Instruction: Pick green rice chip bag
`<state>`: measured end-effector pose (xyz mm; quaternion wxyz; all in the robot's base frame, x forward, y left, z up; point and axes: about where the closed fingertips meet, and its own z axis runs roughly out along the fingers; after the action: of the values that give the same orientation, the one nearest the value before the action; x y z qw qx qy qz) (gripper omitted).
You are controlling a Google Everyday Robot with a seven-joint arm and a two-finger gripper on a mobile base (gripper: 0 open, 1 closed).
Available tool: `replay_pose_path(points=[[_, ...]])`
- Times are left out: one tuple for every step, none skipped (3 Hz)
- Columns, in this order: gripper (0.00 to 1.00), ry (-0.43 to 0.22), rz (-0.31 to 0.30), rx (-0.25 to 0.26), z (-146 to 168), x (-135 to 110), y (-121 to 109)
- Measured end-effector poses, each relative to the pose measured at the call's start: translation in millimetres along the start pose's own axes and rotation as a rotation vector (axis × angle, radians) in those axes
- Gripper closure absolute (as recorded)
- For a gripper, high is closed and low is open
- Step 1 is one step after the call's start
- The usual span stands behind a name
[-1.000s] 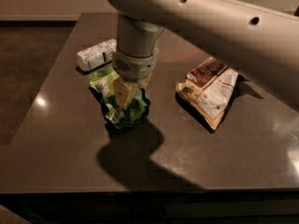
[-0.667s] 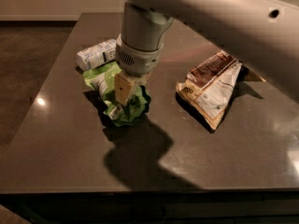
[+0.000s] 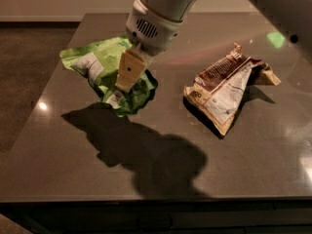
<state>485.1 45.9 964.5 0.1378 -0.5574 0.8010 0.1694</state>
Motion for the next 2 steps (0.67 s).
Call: replay_pose_path(points=[[1.00, -0.054, -0.103, -0.035, -24, -12, 14], [1.00, -0.092, -0.175, -0.065, -36, -18, 23]])
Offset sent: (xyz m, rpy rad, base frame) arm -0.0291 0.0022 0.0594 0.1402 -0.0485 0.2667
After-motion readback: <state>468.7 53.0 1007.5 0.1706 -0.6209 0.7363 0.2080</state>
